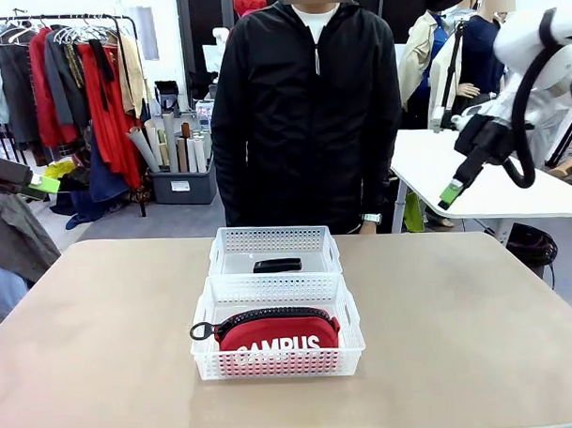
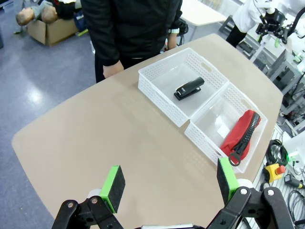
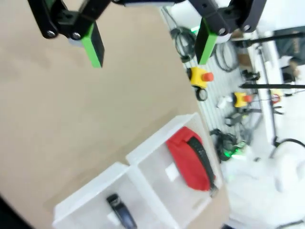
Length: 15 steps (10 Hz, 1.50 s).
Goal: Distribute items into two baskets.
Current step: Place the picked Stapler into the Organizing basket as instructed by the person.
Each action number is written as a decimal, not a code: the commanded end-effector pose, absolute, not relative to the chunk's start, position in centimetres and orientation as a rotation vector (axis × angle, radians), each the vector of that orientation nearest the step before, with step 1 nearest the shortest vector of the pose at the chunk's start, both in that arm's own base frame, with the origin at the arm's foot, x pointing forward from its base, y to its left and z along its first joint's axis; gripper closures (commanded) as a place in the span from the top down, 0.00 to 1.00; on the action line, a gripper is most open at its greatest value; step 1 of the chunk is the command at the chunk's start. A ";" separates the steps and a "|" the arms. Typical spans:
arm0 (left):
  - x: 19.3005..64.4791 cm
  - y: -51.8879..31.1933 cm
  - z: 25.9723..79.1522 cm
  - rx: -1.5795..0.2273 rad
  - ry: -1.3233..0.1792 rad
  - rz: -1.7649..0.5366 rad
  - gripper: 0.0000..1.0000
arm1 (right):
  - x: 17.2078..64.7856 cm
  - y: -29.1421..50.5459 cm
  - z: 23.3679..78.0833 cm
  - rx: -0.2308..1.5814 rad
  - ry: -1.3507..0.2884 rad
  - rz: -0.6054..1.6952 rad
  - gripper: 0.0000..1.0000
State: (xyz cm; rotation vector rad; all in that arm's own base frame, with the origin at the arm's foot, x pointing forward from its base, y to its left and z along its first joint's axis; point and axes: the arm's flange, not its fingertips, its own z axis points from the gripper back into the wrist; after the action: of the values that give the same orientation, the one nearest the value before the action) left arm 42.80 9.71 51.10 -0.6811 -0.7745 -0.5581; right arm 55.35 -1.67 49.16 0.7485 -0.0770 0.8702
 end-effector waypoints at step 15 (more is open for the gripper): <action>42.7 9.7 51.2 -0.685 -0.780 -0.563 1.00 | 39.2 -11.7 47.5 0.890 -0.570 0.276 1.00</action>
State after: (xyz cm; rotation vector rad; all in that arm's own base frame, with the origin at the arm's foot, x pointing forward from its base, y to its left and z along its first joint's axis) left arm 42.81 9.69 51.10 -0.6809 -0.7743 -0.5586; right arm 39.04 -11.81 47.43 0.9194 -0.5355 0.2650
